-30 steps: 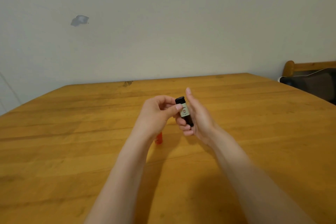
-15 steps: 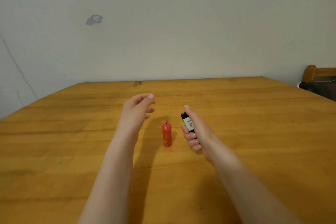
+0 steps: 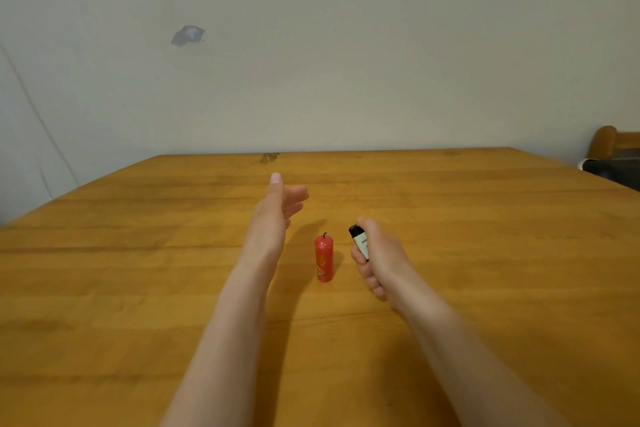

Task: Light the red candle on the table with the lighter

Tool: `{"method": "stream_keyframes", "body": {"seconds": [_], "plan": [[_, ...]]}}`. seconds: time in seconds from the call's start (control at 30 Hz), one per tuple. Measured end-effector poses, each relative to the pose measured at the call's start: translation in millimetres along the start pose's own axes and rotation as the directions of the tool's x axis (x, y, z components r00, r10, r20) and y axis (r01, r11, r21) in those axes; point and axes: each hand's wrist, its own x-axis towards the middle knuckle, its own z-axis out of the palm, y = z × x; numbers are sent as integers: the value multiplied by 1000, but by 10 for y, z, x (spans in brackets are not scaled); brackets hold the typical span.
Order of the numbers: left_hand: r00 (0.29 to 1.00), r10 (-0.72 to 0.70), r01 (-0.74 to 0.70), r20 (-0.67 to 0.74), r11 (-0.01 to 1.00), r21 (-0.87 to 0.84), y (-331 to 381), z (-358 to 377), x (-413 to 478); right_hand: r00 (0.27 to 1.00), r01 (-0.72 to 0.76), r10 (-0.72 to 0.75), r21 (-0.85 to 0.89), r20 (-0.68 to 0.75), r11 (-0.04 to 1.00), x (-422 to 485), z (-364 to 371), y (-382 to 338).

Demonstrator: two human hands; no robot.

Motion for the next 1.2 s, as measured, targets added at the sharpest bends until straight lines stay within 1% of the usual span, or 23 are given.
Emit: {"method": "stream_keyframes", "body": {"seconds": [0.13,0.27,0.47,0.67,0.83,1.0,1.2], "plan": [[1000,2,-2,6,1000,-5,-11,14,19,1000,12,-12,50,-7,999,20,9,11],[1000,1,-1,11,1000,-6,-28,18,30,1000,13,-12,53,-5,998,14,18,16],[998,-8,9,55,999,-35,-88,33,50,1000,14,-14,17,7,1000,-19,61,11],[997,15,-9,80,997,-82,-158,66,80,999,17,-16,-27,41,999,-42,90,16],[993,21,-12,118,997,-77,-224,87,71,999,23,-20,-73,49,997,-59,119,29],[986,26,-9,167,995,-102,-231,105,62,997,38,-32,-88,72,995,-68,154,35],[979,29,-12,203,996,-86,-237,112,54,996,47,-37,-114,86,992,-77,177,34]]}}
